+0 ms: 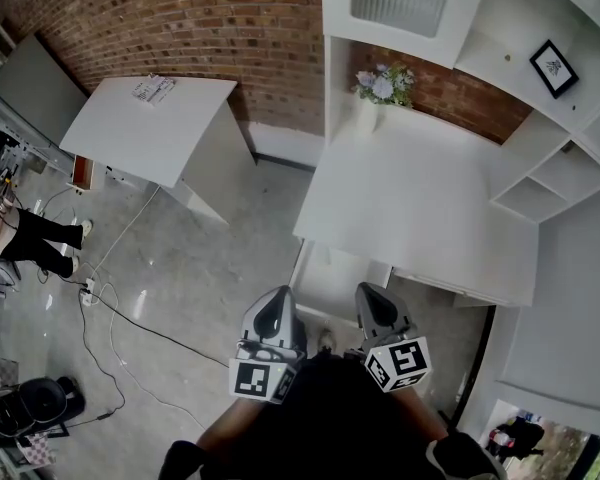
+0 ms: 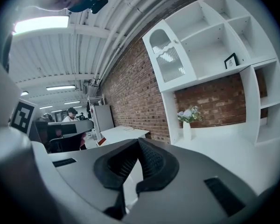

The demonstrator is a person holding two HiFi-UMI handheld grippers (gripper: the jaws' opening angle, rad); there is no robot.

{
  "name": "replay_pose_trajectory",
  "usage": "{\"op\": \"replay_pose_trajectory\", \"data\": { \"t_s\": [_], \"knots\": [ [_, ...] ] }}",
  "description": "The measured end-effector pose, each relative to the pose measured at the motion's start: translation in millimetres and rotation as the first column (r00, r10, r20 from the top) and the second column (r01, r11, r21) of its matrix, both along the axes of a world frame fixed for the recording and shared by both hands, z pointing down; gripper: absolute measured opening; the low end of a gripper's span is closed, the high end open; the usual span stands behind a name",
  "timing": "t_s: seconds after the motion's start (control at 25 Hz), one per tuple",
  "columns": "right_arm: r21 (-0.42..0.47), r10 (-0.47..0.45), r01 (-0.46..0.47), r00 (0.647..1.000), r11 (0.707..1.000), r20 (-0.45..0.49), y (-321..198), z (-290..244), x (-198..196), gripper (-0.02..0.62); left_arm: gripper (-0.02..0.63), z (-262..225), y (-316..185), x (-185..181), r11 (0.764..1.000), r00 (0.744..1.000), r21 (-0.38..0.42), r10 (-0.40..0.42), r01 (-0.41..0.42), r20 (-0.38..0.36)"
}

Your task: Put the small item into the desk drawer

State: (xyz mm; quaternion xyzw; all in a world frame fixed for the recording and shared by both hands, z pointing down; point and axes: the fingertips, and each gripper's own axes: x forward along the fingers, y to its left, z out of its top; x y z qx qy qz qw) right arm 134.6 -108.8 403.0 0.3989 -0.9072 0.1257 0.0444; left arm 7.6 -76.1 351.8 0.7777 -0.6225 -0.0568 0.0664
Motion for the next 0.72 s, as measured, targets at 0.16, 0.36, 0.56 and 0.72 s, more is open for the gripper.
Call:
{"op": "replay_pose_trajectory", "data": {
  "t_s": [0.16,0.36,0.56,0.72],
  "knots": [
    [0.000,0.006,-0.006,1.000,1.000,-0.002,-1,-2,0,0.014,0.023,3,1,0,1.000,1.000,-0.013,-0.004,0.004,0.007],
    [0.009,-0.001,0.001,1.000,1.000,0.006,1,-5,-3,0.014,0.023,2,2,-1,1.000,1.000,-0.004,0.001,-0.001,-0.001],
    [0.005,-0.004,0.004,1.000,1.000,0.008,3,-5,-4,0.014,0.023,1,4,0,1.000,1.000,-0.018,0.007,-0.007,-0.004],
    [-0.004,0.005,-0.005,1.000,1.000,0.009,6,-8,-4,0.014,0.023,6,10,-1,1.000,1.000,-0.027,0.005,-0.006,-0.012]
  ]
}}
